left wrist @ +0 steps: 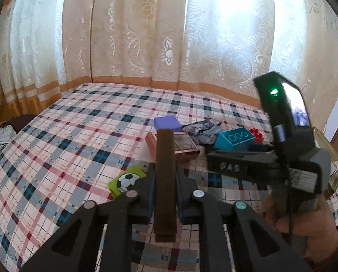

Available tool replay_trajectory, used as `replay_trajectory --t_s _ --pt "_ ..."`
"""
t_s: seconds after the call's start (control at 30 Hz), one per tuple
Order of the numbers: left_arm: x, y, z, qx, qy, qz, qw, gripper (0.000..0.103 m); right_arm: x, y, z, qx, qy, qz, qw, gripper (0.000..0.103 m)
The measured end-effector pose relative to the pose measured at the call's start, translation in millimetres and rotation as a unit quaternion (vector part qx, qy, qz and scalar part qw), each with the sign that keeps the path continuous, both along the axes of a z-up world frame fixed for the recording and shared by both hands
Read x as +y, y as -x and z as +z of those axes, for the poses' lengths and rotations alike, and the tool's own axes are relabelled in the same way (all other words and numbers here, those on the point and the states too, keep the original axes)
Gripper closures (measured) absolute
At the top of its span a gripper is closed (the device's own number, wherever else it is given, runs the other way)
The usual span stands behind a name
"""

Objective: Organize rigid objects
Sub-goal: 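Grasp the teal toy brick with the right gripper while the left gripper holds the comb, then carry the teal brick into the tray and release it while the left gripper carries the comb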

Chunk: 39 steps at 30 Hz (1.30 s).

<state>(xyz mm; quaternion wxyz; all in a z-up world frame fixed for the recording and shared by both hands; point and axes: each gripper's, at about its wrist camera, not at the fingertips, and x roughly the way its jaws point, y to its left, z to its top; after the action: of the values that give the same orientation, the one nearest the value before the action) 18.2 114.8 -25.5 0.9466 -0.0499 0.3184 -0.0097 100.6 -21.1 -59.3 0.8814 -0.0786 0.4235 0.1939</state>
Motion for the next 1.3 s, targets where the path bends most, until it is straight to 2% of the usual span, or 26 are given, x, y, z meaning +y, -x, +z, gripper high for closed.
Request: replay_trajectory --t_s 0.13,0.27,0.43,0.57,0.83,1.1,1.3 --pt "-7 4 3 -0.010 -0.027 0.008 0.9995 0.089 -5 8 5 -0.004 -0.018 0.011 1.000 0.035" --pt "-10 6 4 -0.016 -0.042 0.015 0.9989 0.089 -11 27 17 -0.046 -0.040 0.018 0.998 0.035" --pt "-14 5 7 -0.029 -0.044 0.017 0.9985 0.089 -28 56 39 -0.127 -0.045 0.013 0.991 0.035" --pt "-28 1 9 -0.039 -0.046 0.004 0.9982 0.089 -55 73 52 -0.154 -0.069 0.006 0.986 0.035" --pt "-58 -7 12 -0.047 -0.035 -0.022 0.9981 0.089 -107 108 61 -0.223 -0.045 -0.003 0.974 0.035" --pt "-87 -13 16 -0.047 -0.015 -0.037 0.9981 0.089 -136 104 69 -0.230 -0.068 -0.044 0.970 0.035" --pt "-104 -16 18 -0.056 -0.021 -0.028 0.9978 0.089 -149 107 74 -0.242 -0.074 -0.060 0.966 0.035"
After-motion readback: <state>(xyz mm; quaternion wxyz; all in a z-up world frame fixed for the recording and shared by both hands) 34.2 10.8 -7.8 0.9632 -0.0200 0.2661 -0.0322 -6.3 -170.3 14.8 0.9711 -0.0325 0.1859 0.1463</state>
